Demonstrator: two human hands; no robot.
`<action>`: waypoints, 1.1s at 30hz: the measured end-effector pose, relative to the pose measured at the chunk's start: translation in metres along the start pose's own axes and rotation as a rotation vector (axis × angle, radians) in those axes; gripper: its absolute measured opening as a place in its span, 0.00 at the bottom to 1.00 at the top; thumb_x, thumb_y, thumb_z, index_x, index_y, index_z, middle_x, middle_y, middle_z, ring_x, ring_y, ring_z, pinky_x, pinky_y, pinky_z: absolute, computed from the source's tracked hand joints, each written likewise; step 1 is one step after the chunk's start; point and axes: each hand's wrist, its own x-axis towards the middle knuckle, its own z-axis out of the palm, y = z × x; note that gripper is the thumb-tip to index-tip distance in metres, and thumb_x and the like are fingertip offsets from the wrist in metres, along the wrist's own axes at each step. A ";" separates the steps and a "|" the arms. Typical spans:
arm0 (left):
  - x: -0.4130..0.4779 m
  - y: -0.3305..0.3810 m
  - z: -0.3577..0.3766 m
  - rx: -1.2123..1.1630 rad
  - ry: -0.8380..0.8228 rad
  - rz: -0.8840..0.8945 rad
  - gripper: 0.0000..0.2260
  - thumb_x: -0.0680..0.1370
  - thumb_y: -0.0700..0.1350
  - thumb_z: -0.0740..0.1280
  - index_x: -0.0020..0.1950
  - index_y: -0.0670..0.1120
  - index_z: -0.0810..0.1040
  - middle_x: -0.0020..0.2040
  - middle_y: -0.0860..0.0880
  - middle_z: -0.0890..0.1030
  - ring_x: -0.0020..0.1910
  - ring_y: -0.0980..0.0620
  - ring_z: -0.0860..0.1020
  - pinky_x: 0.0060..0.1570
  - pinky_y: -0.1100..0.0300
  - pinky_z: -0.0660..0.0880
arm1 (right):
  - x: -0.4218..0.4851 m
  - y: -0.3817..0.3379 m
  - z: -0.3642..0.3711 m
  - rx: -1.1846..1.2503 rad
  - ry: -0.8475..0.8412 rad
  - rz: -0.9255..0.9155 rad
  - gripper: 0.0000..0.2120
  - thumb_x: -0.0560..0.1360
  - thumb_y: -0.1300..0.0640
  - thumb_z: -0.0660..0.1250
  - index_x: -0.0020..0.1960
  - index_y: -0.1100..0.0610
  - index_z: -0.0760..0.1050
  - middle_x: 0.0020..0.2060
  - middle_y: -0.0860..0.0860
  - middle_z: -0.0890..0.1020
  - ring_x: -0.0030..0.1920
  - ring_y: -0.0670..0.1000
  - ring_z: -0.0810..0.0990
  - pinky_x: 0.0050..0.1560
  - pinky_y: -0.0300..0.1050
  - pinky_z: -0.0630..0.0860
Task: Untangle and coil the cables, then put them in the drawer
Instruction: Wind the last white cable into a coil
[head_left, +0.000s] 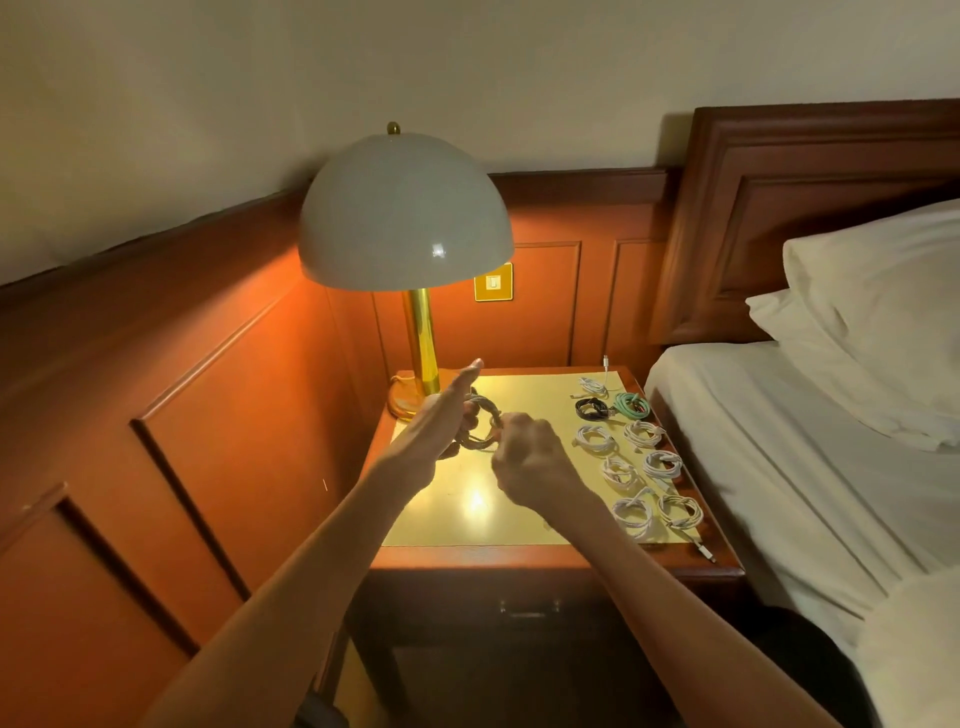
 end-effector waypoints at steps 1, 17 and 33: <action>0.001 0.001 0.004 -0.017 0.041 -0.001 0.21 0.78 0.64 0.63 0.37 0.47 0.75 0.37 0.48 0.74 0.38 0.52 0.70 0.40 0.56 0.66 | 0.000 -0.004 0.000 -0.041 -0.007 0.025 0.11 0.80 0.60 0.59 0.60 0.61 0.74 0.53 0.57 0.80 0.45 0.54 0.76 0.45 0.45 0.74; 0.054 0.003 0.027 0.097 0.087 -0.019 0.09 0.65 0.34 0.67 0.27 0.42 0.72 0.29 0.47 0.68 0.30 0.53 0.67 0.26 0.64 0.63 | -0.006 -0.006 0.002 0.499 -0.046 0.200 0.21 0.84 0.49 0.50 0.41 0.58 0.72 0.30 0.54 0.75 0.31 0.51 0.73 0.31 0.43 0.67; 0.071 -0.024 0.024 0.196 0.062 0.047 0.09 0.75 0.44 0.69 0.39 0.39 0.79 0.31 0.48 0.71 0.33 0.53 0.69 0.32 0.62 0.66 | -0.005 0.020 0.020 0.782 -0.086 0.254 0.18 0.85 0.47 0.53 0.42 0.57 0.70 0.25 0.48 0.66 0.26 0.46 0.65 0.29 0.43 0.65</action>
